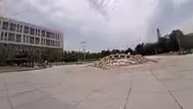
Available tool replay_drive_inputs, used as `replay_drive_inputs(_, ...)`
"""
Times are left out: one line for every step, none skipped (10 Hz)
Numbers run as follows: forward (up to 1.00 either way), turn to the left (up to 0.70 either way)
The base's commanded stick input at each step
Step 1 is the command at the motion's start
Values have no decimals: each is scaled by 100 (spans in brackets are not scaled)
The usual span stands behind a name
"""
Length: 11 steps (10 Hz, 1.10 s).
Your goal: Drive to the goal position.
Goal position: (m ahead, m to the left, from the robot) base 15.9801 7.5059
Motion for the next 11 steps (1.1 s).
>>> replay_drive_inputs(70, 0)
replay_drive_inputs(70, 0)
replay_drive_inputs(70, 0)
replay_drive_inputs(70, 0)
replay_drive_inputs(70, 0)
replay_drive_inputs(70, 0)
replay_drive_inputs(70, 0)
replay_drive_inputs(70, 0)
replay_drive_inputs(70, 0)
replay_drive_inputs(70, 0)
replay_drive_inputs(70, 0)
